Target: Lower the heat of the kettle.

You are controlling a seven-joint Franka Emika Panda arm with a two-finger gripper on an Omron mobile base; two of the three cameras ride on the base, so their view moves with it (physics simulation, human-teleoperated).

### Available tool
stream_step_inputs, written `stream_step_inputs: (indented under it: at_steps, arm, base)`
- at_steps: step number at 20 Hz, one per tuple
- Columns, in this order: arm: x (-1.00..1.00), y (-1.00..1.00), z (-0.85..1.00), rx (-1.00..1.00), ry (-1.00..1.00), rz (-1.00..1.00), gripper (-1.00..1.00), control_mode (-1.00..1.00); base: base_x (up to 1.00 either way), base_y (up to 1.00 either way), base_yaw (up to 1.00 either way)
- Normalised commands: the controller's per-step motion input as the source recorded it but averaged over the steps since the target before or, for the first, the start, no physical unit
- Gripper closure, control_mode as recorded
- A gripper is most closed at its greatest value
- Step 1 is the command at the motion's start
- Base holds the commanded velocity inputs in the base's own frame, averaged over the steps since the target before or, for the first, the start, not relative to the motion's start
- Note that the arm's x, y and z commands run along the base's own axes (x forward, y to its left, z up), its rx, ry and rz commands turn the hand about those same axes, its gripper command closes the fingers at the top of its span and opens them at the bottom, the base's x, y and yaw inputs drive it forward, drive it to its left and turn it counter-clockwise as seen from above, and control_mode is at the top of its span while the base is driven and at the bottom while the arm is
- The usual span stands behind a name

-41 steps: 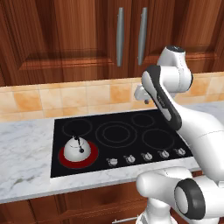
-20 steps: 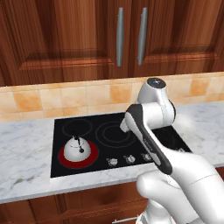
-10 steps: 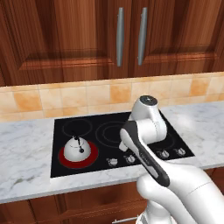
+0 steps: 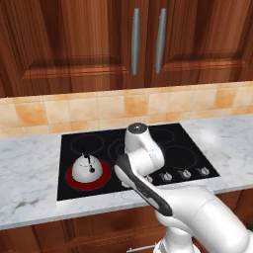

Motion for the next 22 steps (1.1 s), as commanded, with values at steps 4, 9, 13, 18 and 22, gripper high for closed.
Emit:
stream_step_inputs:
  at_steps: [4, 9, 13, 18, 22]
  arm:
    - [0.10, 0.05, -0.37, -0.07, 0.05, 0.08, -1.00, -1.00]
    - [0.11, -0.01, -0.26, -0.02, 0.00, 0.09, -1.00, -1.00]
    - [0.22, 0.00, -0.26, 0.00, 0.02, 0.07, -1.00, -1.00]
    - [0.39, 0.00, -0.22, 0.00, 0.08, 0.01, -1.00, -1.00]
    - [0.33, 0.00, -0.22, 0.00, 0.09, 0.00, -1.00, -1.00]
  base:
    - [0.00, 0.00, 0.00]
    - [0.00, 0.00, 0.00]
    - [0.00, 0.00, 0.00]
    - [0.00, 0.00, 0.00]
    - [0.00, 0.00, 0.00]
